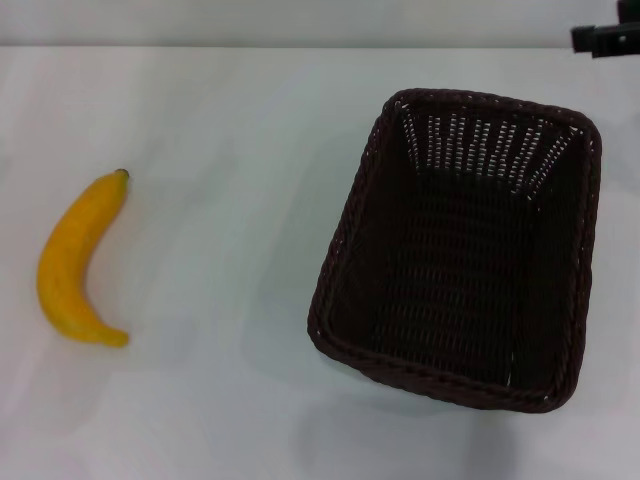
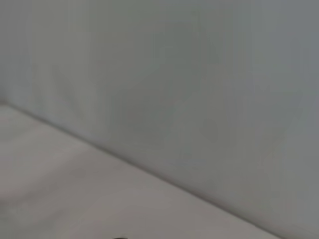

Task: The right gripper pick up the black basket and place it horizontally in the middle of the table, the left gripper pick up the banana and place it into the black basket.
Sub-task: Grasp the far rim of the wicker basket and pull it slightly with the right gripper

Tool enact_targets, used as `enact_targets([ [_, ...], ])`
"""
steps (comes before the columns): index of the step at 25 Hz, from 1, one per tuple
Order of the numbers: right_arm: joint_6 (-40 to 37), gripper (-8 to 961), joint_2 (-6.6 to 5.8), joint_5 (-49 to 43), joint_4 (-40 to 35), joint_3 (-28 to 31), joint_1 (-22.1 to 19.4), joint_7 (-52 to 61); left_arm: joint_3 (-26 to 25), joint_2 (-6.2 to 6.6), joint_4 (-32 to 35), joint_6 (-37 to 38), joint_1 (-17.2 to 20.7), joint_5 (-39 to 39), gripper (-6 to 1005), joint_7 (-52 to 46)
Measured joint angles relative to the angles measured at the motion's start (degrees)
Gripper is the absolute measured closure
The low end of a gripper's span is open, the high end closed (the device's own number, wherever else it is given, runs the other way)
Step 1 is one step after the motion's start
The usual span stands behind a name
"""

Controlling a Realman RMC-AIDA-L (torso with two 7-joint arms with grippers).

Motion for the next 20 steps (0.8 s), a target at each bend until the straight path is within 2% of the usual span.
enact_targets([
  [11, -2.2, 250, 0.26, 0.1, 7.6, 0.0, 6.7, -5.2, 3.2, -0.07, -0.2, -1.0, 0.1, 0.1, 119, 0.4],
  [15, -2.2, 253, -0.19, -0.4, 12.5, 0.1, 9.5, -6.9, 5.6, -0.14, 0.2, -1.7, 0.2, 0.1, 119, 1.5],
  [20, -0.8, 255, -0.81, -0.4, 19.1, 0.1, 13.0, -9.0, 5.8, -0.34, 0.3, -1.6, 0.7, 0.1, 119, 2.0],
])
